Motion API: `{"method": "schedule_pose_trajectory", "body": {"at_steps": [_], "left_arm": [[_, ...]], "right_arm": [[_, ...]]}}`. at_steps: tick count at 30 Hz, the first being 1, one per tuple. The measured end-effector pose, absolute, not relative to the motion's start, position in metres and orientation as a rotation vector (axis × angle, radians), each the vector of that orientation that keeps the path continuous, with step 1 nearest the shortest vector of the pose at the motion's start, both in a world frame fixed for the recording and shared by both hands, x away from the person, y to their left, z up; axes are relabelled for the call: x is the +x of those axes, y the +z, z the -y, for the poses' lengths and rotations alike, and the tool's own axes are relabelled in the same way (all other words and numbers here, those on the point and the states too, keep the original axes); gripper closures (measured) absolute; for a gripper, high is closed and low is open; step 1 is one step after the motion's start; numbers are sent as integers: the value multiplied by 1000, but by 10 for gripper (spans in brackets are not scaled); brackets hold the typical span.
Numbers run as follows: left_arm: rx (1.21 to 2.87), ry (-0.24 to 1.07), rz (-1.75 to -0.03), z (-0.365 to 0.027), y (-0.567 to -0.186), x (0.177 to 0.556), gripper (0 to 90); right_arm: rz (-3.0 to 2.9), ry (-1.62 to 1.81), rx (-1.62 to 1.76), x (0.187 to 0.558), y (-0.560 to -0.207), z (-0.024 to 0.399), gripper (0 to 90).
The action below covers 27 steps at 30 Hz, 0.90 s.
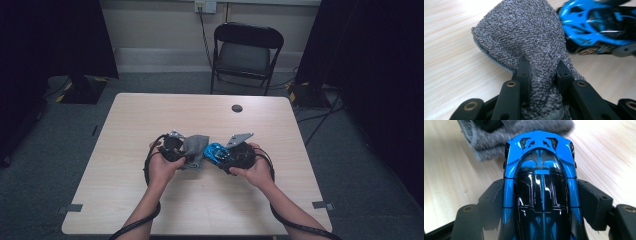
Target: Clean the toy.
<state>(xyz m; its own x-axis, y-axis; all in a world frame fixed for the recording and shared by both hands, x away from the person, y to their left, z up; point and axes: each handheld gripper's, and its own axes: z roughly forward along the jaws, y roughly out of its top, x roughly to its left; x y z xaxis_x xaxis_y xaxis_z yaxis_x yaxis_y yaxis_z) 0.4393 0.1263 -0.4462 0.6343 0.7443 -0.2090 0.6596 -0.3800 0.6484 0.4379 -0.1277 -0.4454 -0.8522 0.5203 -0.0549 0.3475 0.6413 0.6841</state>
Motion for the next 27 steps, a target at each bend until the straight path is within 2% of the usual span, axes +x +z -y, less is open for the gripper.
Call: {"method": "schedule_pose_trajectory", "body": {"at_steps": [8,15,22,27], "left_arm": [[2159,139,-977,-120,-444,439,711],[2120,130,-962,-128,-437,446,708],[2183,128,-892,-114,-436,450,684],[2210,46,-875,-114,-439,447,706]], "right_arm": [[-2622,986,722,442,-446,130,284],[-2627,985,722,440,-449,132,284],[-2624,981,702,440,-449,125,284],[-2605,980,737,442,-452,130,284]]}}
